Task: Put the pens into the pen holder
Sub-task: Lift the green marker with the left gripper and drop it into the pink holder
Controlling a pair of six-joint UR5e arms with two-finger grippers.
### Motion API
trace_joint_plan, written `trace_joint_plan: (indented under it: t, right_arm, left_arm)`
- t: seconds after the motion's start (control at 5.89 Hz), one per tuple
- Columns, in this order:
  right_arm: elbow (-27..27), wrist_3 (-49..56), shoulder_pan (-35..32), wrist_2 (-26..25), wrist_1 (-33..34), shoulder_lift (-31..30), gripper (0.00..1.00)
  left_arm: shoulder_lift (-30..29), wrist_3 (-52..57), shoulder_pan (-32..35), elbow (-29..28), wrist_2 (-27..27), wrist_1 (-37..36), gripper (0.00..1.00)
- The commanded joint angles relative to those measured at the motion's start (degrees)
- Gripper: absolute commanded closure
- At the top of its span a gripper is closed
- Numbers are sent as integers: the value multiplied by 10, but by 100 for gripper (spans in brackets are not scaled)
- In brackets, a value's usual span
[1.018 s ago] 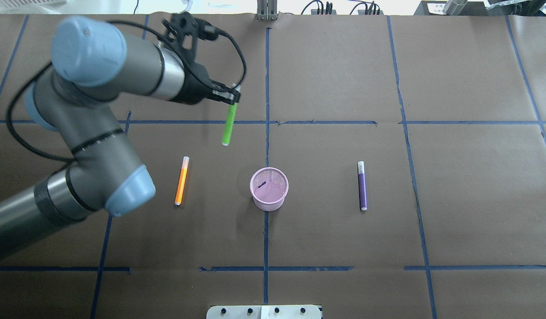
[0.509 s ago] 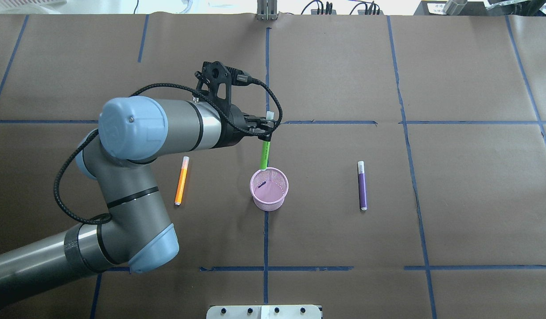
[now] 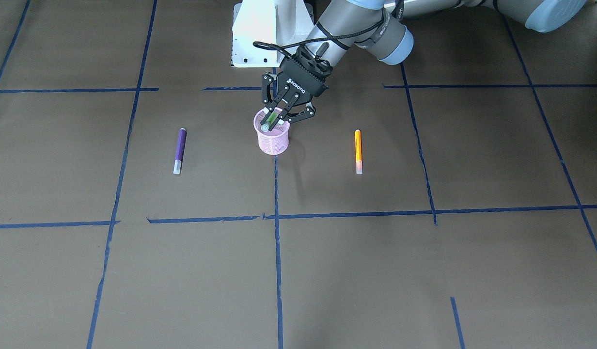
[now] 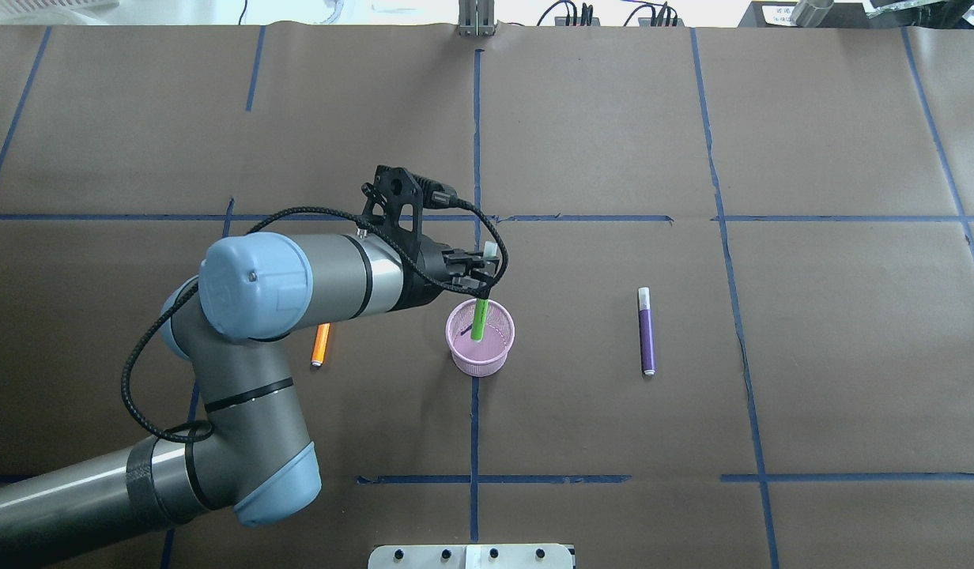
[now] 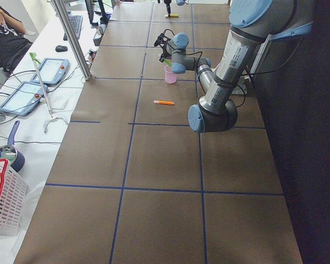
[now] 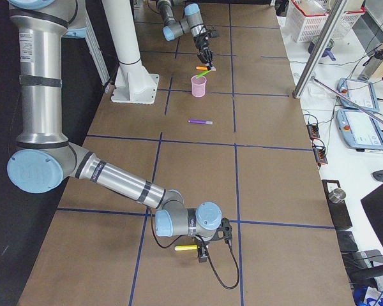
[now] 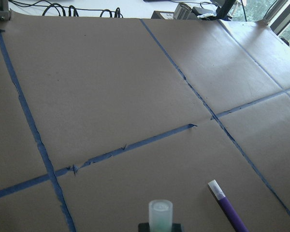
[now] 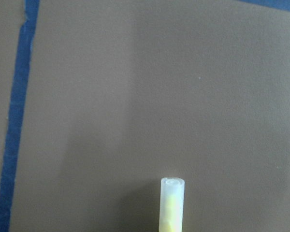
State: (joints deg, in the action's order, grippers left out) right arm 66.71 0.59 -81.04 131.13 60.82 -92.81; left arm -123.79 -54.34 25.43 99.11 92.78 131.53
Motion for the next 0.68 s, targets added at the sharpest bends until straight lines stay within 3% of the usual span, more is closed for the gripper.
trace_joint_plan:
  t: [0.0, 0.51]
  right_arm:
    - [-1, -1, 0, 0, 0, 0, 0]
    - [0, -1, 0, 0, 0, 0, 0]
  left_arm:
    - [12, 1, -27, -14, -12, 13, 100]
    - [11, 1, -32, -20, -12, 14, 100]
